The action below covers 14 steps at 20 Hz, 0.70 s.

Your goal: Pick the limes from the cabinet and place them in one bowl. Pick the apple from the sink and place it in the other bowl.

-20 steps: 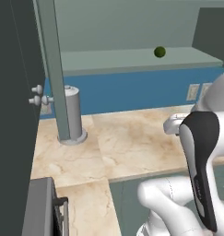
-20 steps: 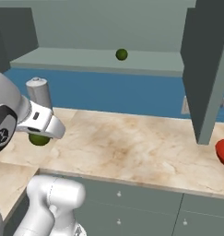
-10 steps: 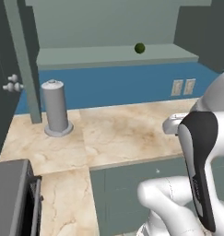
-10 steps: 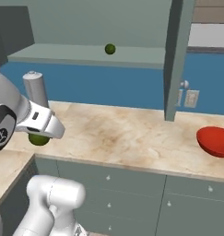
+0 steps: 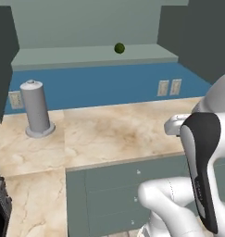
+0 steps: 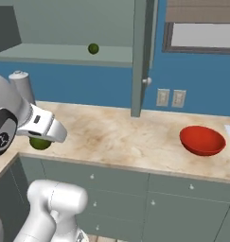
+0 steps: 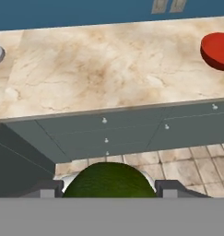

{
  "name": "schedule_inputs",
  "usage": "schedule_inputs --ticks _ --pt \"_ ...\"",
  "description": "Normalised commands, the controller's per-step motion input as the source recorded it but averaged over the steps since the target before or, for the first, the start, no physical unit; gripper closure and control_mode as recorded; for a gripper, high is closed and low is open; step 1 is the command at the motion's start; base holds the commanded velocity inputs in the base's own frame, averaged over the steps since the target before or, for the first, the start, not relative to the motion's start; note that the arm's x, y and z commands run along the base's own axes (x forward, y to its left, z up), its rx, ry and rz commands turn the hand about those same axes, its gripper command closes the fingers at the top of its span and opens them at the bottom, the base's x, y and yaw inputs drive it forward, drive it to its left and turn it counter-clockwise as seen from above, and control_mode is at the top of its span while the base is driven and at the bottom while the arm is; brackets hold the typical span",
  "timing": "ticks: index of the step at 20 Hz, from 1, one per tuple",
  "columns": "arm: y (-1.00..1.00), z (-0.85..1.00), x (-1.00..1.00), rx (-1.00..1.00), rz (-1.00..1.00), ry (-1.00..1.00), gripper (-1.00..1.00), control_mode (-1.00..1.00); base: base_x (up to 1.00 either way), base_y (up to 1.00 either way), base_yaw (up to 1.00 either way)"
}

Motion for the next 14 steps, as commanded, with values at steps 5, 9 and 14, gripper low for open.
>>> schedule_inputs --ticks 5,9,14 --pt "0.0 0.0 0.0 0.0 0.0 0.0 1.0 1.0 -0.17 -0.51 0.0" --pt "0.0 0.0 0.0 0.0 0.0 0.0 1.0 1.0 -0.21 -0.57 0.0" --pt "0.0 0.0 0.0 0.0 0.0 0.0 1.0 1.0 -0.21 -0.58 0.0"
